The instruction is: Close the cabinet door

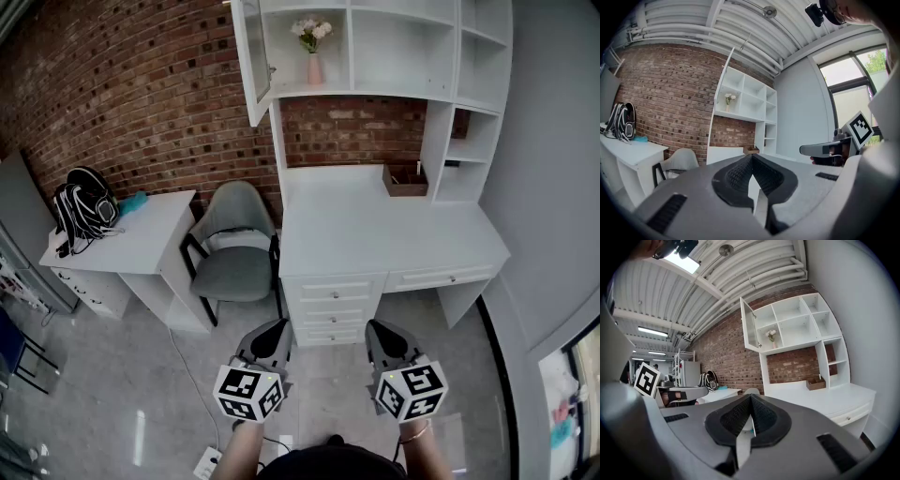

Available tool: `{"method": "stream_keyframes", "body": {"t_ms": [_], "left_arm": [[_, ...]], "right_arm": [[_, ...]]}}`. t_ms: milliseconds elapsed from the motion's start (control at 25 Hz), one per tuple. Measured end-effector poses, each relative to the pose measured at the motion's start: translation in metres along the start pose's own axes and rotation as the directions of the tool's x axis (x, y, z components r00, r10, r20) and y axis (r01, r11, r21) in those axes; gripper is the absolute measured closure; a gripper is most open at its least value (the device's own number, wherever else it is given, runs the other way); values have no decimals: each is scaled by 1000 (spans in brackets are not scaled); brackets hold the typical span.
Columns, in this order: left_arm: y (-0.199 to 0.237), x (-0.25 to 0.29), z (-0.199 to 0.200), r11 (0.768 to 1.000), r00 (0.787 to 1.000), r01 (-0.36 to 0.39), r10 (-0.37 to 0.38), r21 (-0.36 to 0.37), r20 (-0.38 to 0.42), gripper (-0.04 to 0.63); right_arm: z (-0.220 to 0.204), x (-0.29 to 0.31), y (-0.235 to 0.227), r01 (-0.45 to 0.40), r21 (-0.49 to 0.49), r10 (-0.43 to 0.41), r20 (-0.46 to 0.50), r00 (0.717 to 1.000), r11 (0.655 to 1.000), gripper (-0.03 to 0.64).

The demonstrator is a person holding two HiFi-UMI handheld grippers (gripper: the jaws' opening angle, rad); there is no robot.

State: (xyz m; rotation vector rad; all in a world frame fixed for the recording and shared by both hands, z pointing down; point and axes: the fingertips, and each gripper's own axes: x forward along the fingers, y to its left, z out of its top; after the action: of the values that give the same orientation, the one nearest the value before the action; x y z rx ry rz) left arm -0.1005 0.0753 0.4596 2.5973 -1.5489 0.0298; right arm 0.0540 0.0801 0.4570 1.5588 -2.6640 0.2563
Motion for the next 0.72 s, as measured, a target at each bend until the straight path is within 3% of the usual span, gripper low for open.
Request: {"method": "stream_keyframes", "body": {"t_ms": [400, 720], "left_arm": [[-9, 16, -22, 999, 999, 3, -5, -39, -42, 586], [-22, 31, -29, 1000, 999, -9, 7, -26, -52, 586]], "right_arm": [[-10, -1, -13, -16, 52, 16, 6, 1000, 999, 617], [-17, 5, -27, -41, 50, 41, -8, 999, 998, 616]]}}
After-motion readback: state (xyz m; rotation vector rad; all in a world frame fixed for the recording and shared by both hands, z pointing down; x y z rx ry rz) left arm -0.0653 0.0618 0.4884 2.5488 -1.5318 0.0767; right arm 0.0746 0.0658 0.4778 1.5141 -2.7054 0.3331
